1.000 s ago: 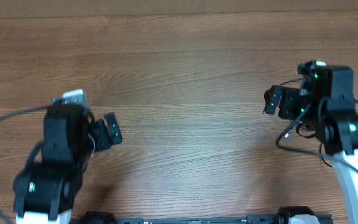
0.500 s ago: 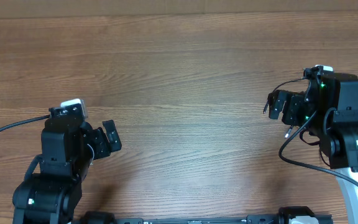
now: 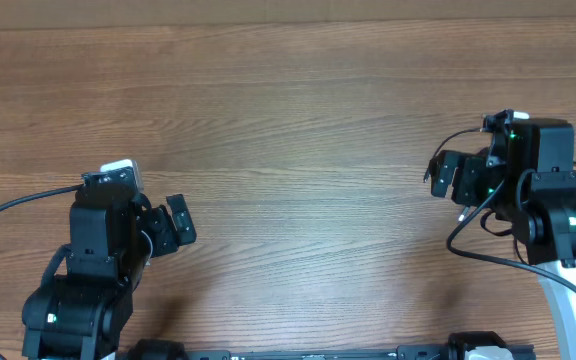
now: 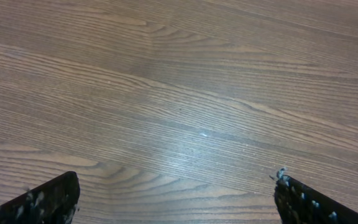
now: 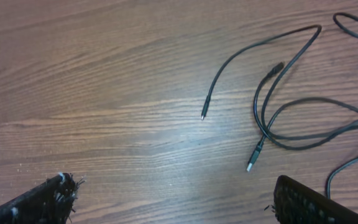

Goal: Untangle cables

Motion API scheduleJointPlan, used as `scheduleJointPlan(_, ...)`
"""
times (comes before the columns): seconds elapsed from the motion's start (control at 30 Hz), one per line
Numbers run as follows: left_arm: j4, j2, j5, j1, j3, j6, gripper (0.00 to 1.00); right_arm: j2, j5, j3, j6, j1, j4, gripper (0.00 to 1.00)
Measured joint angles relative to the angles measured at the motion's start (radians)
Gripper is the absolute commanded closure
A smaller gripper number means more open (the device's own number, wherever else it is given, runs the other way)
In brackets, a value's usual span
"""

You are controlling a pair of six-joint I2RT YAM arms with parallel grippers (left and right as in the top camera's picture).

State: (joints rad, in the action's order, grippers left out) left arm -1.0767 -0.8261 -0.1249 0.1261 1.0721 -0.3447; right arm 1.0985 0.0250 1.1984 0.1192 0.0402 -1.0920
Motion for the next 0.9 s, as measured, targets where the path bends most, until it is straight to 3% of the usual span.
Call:
scheduleJointPlan(0.17,0.000,0.000,0.000,0.000,0.000,0.000,0.00,-0.033,-0.010,-0.011,-0.002,0.000,0.121,0.00)
scheduleJointPlan(0.37,0.000,0.000,0.000,0.000,0.000,0.000,0.00,-0.190,-0.018,-0.104,-0.038,0.000,0.312,0.00)
scheduleJointPlan(0.9,0.000,0.000,0.000,0.000,-0.004,0.000,0.00,-0.788,-0.026,-0.684,-0.082,0.000,0.846,0.00)
